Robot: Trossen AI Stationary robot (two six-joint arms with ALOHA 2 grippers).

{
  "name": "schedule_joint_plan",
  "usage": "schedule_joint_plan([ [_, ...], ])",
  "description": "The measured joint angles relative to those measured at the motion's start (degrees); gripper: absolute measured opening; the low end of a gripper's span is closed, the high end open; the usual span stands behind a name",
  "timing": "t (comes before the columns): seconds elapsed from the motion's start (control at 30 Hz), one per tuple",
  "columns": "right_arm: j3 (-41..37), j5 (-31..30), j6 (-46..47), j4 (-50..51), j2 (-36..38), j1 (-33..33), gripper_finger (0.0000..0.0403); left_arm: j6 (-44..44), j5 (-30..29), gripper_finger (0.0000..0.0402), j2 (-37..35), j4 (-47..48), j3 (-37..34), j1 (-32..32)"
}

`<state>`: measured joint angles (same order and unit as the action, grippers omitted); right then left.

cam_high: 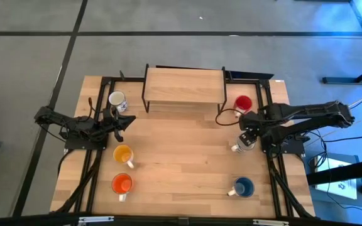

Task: Place coffee mugs
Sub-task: Put the blue patterned mug on the shelf

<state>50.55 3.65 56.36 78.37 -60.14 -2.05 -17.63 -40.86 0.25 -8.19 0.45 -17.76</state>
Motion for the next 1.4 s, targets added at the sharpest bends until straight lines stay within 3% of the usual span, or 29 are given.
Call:
schedule_joint_plan([
  [0.4,-7.7,1.9,-1.3,-5.4,0.0,0.6,0.0176,0.1,0.0,0.0014,0.0,0.0,0.0,0.0],
  [0.83,-8.0,-2.2,-1.2,-7.0,0.0,0.6,0.0113,0.2,0.0,0.0014,0.0,0.0,0.0,0.0],
  [1.2,-8.0,-3.0,-2.8,-8.5,-0.2,0.6,0.0012,0.2,0.0,0.0014,0.0,0.0,0.0,0.0],
  [1.4,-7.4,-2.5,-5.6,-10.1,-0.2,0.6,0.0005,0.2,0.0,0.0014,0.0,0.0,0.0,0.0],
])
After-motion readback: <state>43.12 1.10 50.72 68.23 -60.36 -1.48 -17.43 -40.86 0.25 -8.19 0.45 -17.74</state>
